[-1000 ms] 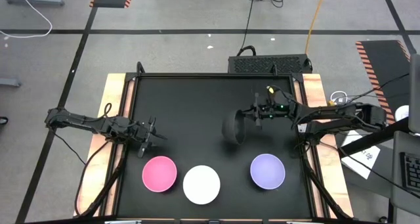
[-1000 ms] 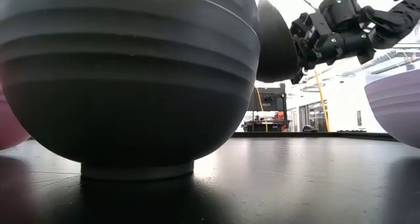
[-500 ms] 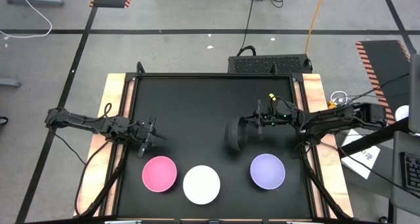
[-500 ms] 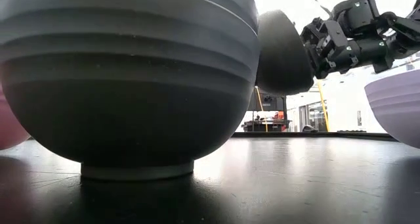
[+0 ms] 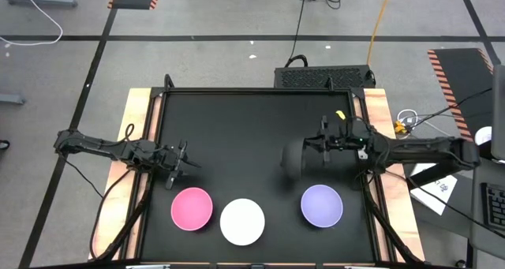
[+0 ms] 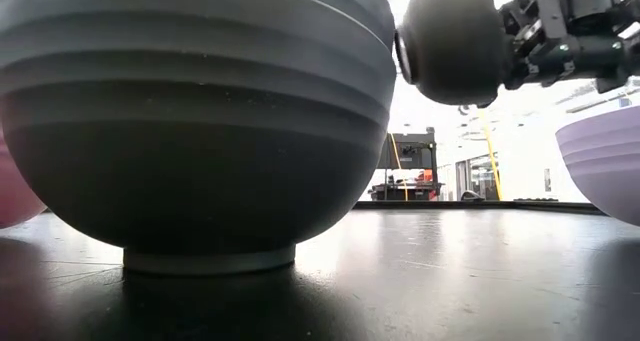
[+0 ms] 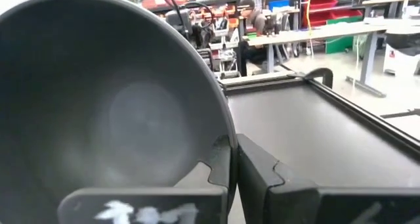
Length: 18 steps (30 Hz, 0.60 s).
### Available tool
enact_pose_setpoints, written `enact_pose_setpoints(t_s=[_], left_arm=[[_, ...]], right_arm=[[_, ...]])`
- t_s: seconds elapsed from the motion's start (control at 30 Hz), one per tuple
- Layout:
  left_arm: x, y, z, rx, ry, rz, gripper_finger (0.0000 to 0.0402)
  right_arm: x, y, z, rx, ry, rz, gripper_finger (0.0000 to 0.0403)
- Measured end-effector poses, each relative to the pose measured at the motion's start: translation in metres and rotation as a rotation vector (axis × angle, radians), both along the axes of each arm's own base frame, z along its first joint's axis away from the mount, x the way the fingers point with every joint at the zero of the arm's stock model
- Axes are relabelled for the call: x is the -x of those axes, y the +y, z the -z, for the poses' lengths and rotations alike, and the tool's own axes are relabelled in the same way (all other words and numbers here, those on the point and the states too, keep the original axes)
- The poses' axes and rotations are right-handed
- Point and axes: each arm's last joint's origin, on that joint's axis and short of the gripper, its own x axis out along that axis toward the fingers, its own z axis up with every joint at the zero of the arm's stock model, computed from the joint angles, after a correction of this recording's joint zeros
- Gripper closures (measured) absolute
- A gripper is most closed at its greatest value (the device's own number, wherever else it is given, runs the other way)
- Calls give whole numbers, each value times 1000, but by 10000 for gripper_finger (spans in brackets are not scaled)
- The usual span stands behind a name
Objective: Nest bowls inside each other
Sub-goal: Stack the black bowl on top of the stacked white bowl
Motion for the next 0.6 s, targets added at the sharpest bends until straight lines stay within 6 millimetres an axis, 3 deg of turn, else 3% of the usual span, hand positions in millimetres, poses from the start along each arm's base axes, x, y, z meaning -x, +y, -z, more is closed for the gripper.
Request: enact_pose_setpoints(t_s=[0.37, 0.6], left_arm=[[0, 0, 0, 4, -3, -1, 266], [0, 0, 0, 12, -1, -3, 266]], right_arm=[[19, 6, -1, -7, 57, 34, 401], [23, 16, 19, -19, -33, -35, 401]])
